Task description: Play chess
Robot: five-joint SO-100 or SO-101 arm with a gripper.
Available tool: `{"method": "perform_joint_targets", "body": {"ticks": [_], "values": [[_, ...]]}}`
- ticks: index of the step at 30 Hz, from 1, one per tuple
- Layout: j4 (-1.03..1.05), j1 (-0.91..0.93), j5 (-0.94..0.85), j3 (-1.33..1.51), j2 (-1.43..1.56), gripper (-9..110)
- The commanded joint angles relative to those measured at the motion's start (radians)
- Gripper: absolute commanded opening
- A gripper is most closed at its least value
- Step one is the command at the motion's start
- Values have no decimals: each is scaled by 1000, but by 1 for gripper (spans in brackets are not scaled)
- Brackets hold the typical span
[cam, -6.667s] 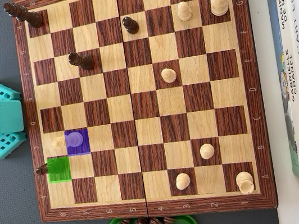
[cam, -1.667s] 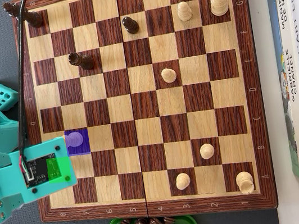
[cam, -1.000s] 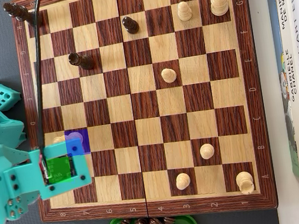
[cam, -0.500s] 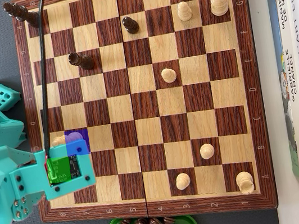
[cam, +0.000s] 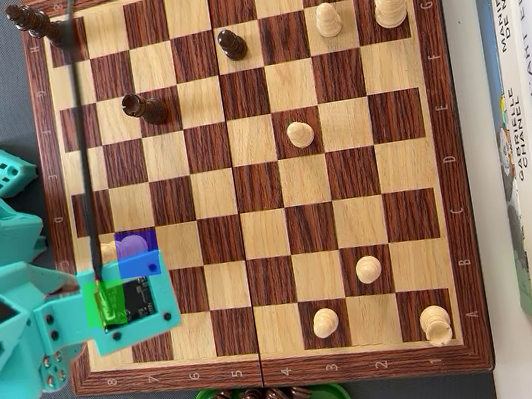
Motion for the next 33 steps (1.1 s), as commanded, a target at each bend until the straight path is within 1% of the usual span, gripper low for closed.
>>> {"method": "perform_joint_targets", "body": {"ticks": [1, 24, 29, 33], "values": [[-12, -2, 11, -26, -2, 16], [-12, -2, 5, -43, -46, 15], [-12, -2, 2, -49, -46, 6], [-12, 0, 2, -51, -46, 4]]}}
